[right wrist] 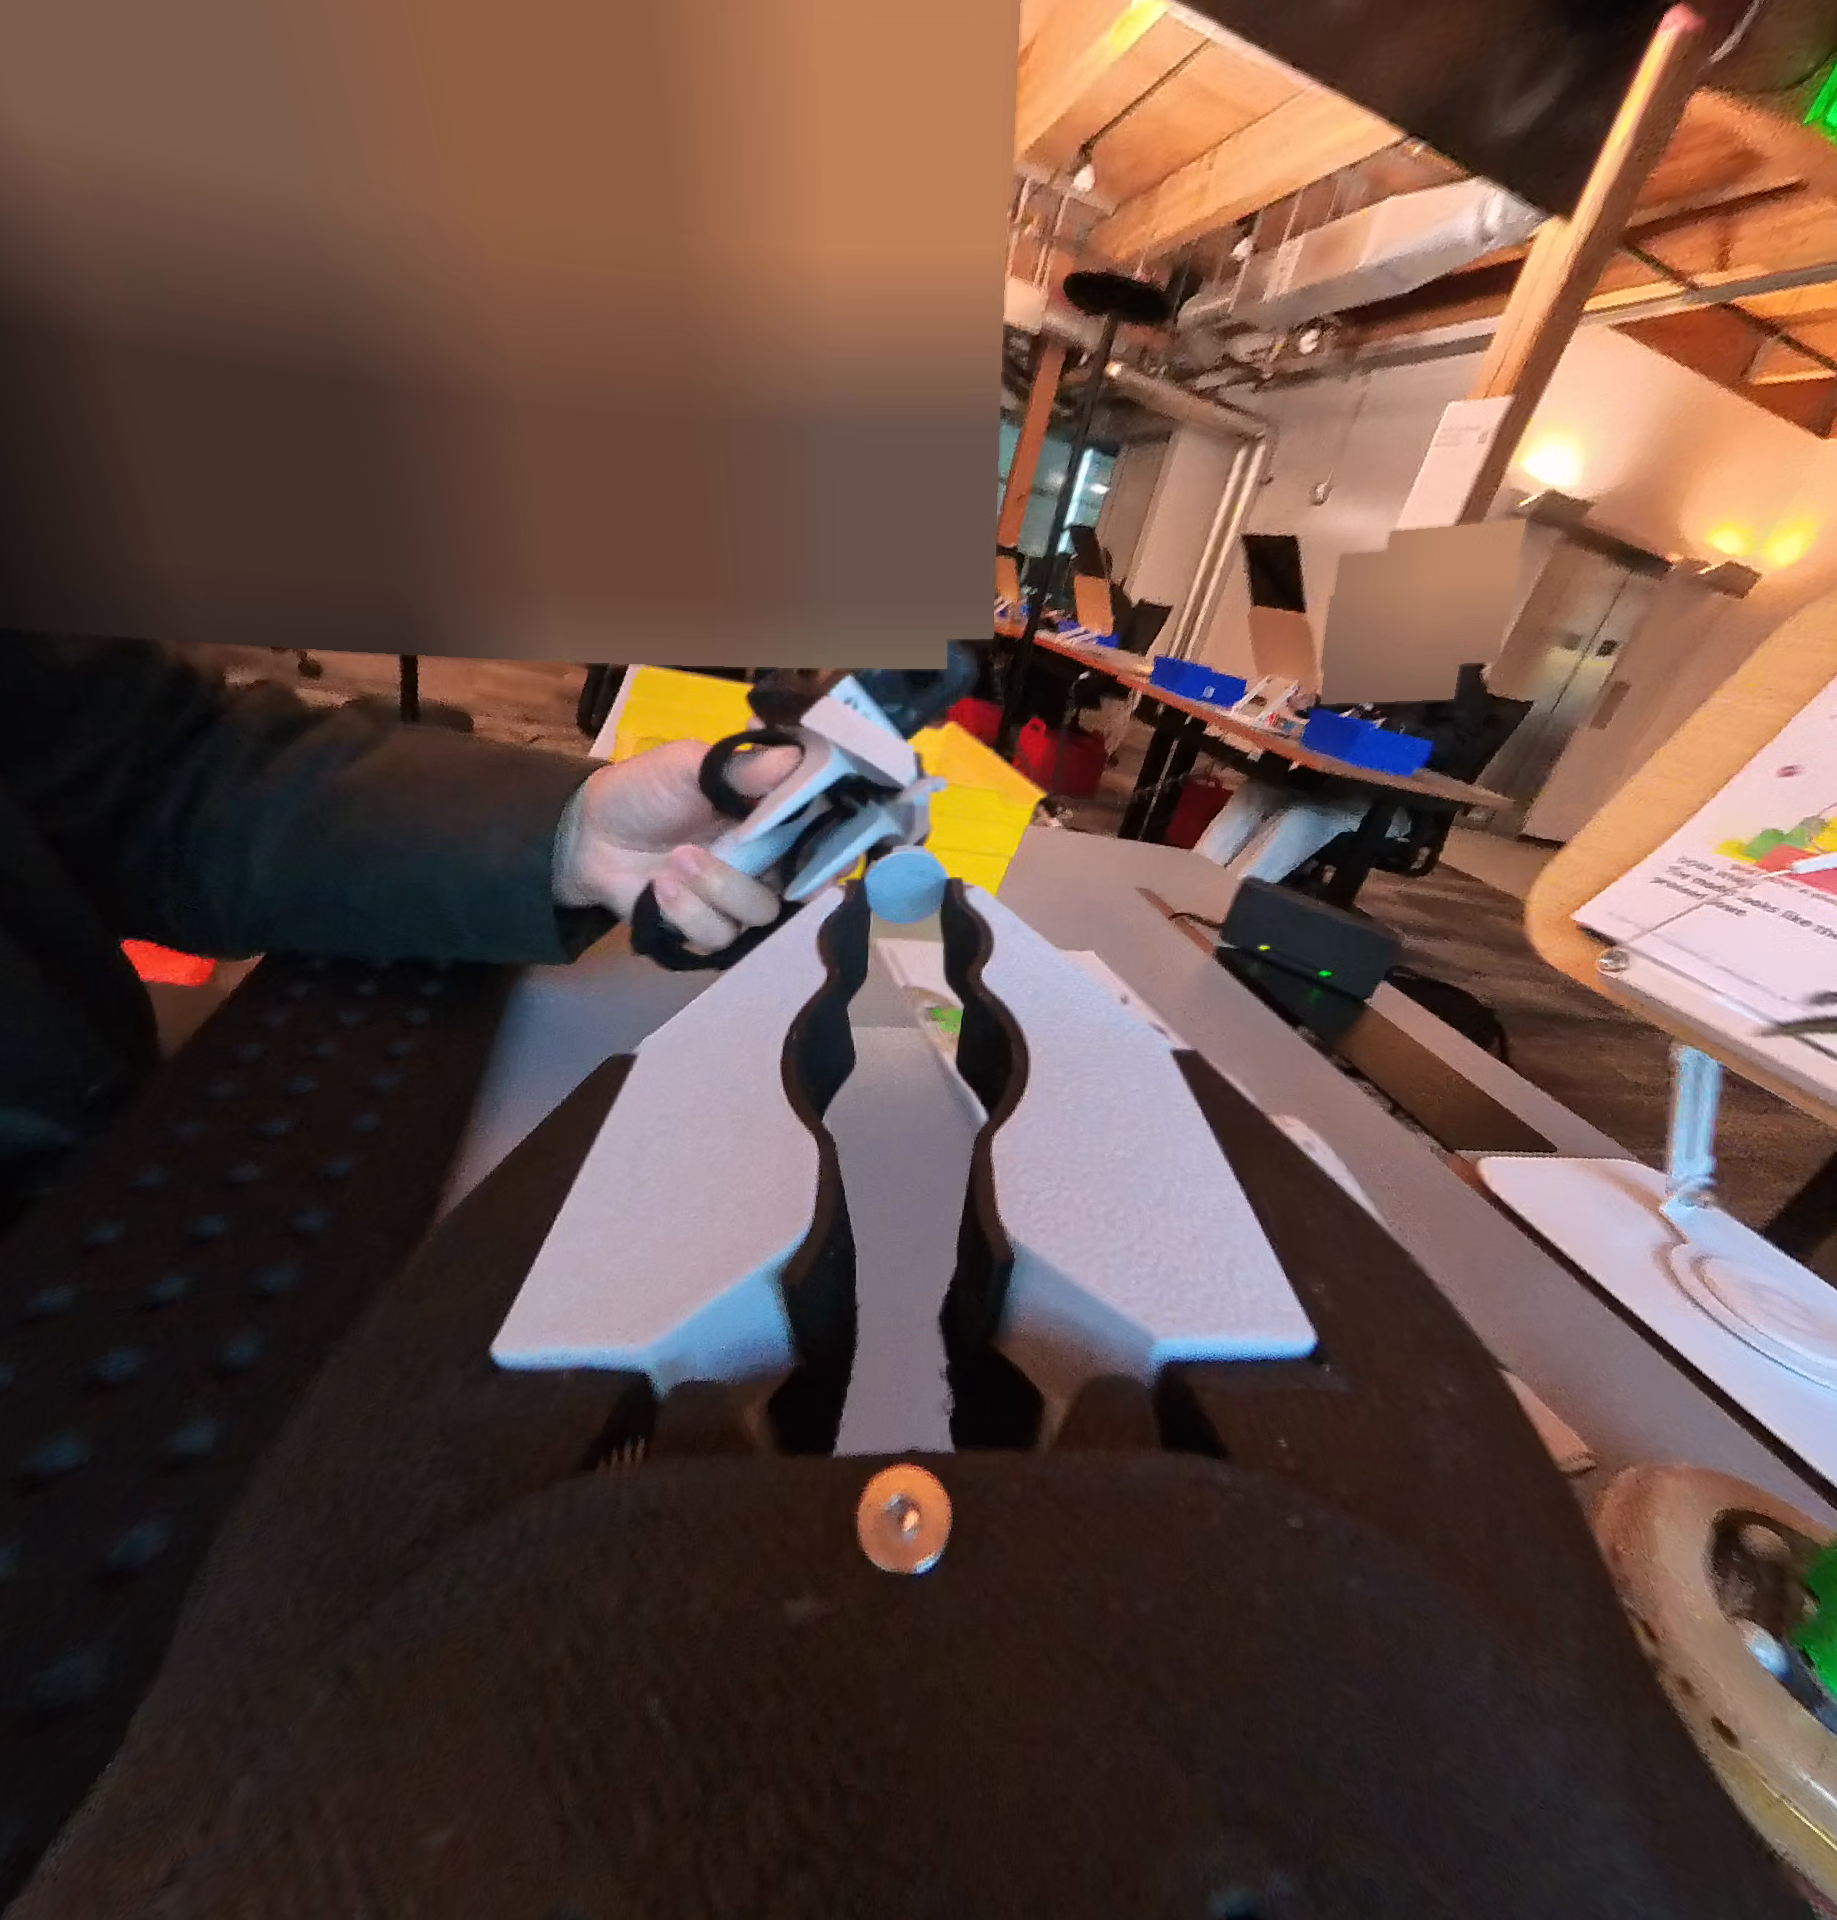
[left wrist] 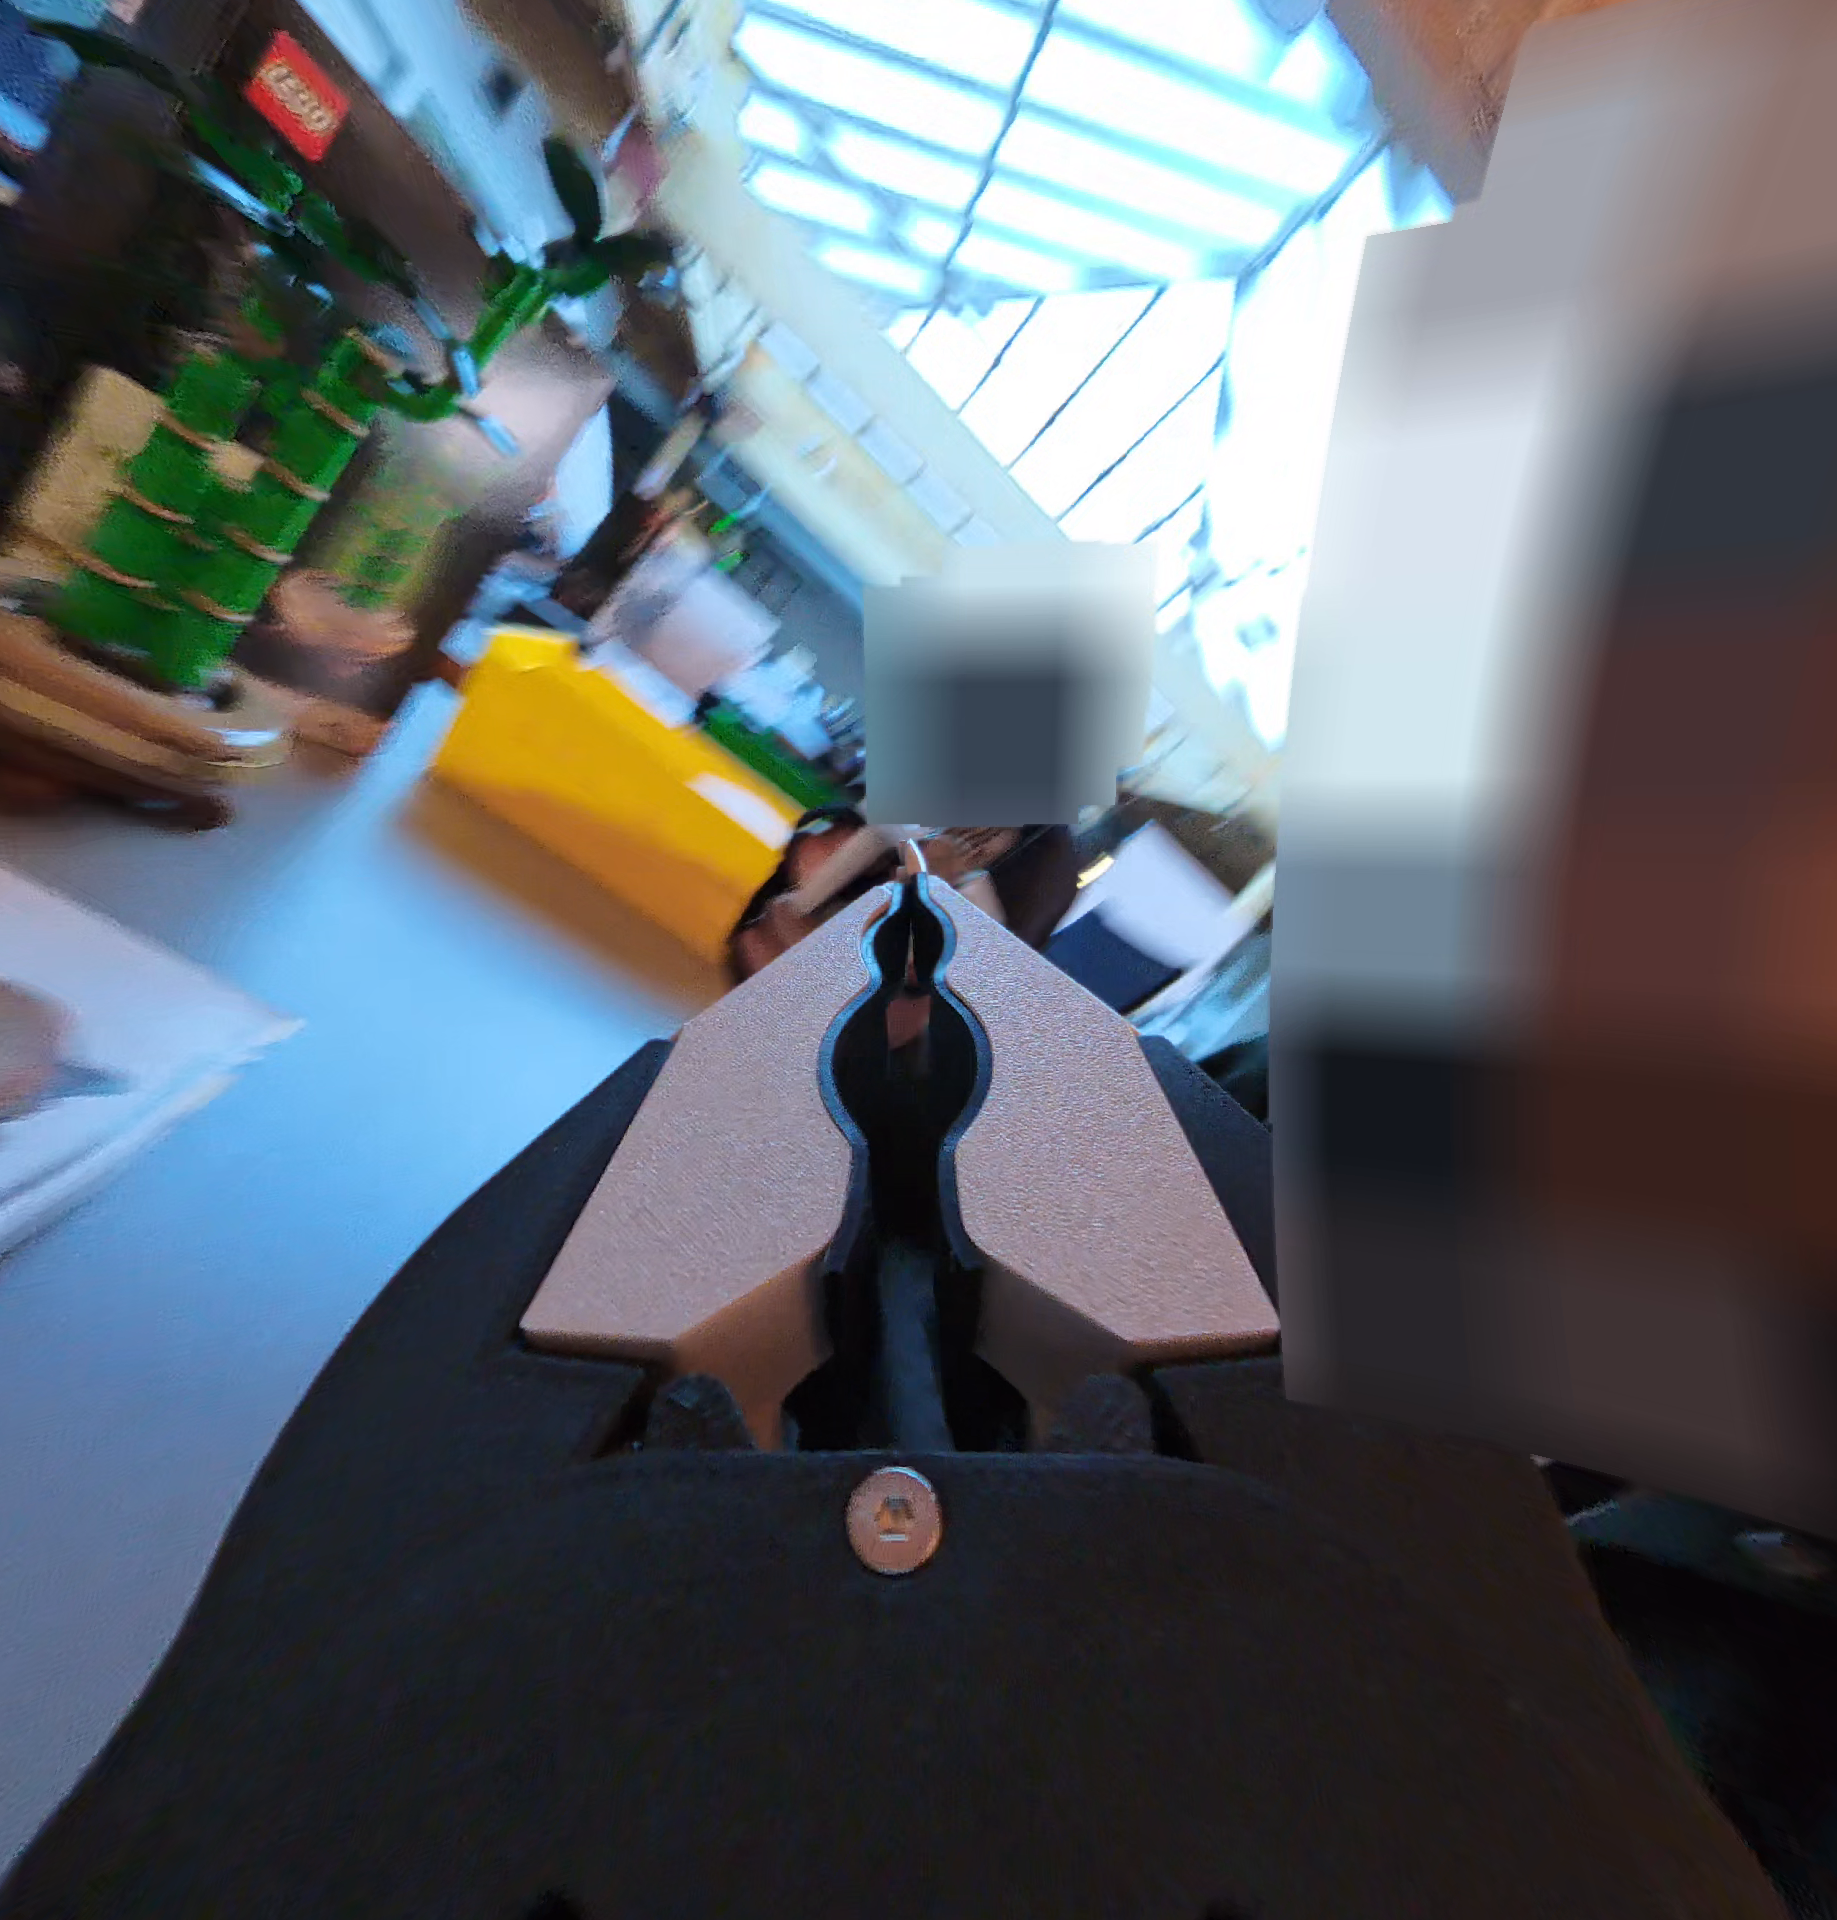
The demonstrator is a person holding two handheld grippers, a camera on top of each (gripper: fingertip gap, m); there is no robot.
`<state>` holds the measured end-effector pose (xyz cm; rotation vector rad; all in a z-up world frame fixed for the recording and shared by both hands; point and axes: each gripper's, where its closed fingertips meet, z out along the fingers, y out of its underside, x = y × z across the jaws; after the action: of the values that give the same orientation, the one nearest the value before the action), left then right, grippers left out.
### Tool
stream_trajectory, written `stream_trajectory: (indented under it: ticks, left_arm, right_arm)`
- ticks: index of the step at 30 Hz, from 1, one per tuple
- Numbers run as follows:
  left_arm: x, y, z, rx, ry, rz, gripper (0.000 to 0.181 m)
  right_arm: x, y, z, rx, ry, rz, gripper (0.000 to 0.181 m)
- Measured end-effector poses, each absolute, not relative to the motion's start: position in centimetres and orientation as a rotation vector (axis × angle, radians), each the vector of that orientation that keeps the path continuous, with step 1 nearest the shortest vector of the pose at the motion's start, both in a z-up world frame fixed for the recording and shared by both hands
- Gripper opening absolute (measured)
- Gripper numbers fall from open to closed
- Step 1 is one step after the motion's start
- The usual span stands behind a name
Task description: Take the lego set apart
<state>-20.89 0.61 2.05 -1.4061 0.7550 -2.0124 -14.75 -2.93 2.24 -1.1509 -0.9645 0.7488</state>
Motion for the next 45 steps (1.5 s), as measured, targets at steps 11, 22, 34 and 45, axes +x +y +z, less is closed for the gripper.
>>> stream_trajectory:
  ticks: [11, 22, 34, 45]
  left_arm:
    - [-18.0, -2.8, 0.7, -1.436, 0.889, -2.140, 0.000]
    - [-36.4, 5.4, 2.2, -1.804, 0.649, -0.990, 0.000]
    - [-62.8, 12.8, -10.7, -2.425, 0.674, 0.291, 0.000]
    - [-55.0, 10.6, -2.4, -2.088, 0.461, -0.315, 0.034]
  right_arm:
    - [-16.5, -3.0, 0.3, -1.206, -1.038, 0.813, 0.014]
    - [-16.9, -2.4, -1.4, -1.277, -1.073, 0.786, 0.014]
    - [-17.4, -2.0, -2.8, -1.325, -1.110, 0.730, 0.014]
    - [-17.6, -1.8, -2.6, -1.282, -1.121, 0.600, 0.014]
